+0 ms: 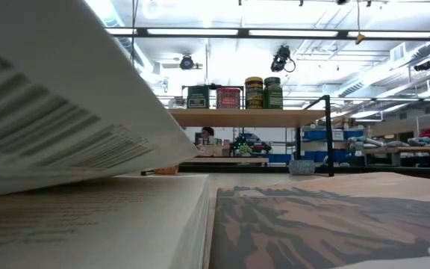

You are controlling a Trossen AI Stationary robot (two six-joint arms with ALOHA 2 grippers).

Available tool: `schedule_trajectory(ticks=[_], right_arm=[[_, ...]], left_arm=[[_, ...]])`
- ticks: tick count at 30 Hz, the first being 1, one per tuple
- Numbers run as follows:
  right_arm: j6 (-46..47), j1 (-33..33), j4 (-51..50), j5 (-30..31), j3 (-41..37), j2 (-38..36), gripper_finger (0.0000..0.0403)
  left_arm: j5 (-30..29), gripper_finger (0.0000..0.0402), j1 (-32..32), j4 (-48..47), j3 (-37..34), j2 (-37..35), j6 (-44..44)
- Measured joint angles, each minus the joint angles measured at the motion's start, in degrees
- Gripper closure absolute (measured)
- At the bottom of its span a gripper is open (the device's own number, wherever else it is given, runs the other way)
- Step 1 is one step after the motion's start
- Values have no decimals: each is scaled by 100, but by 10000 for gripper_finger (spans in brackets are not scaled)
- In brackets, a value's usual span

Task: Shelf spices
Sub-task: Remove the green seasoning bottle from the shelf

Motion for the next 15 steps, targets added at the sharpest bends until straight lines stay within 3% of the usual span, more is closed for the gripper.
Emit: schedule_trajectory(ticks=[5,8,11,15], right_arm=[[-344,-116,-277,-1431,870,1064,394],[-821,-123,-682,-1591,1252,1589,394],[-1434,-212,-1270,-873,1590,1952,394],[-2529,-387,-2201,798,1940,2215,396]], left_arm=[[-498,396,0,28,1,-2,2],[-595,396,0,24,2,0,2],[-598,396,2,24,2,-2,2],[-601,396,0,24,2,-2,2]])
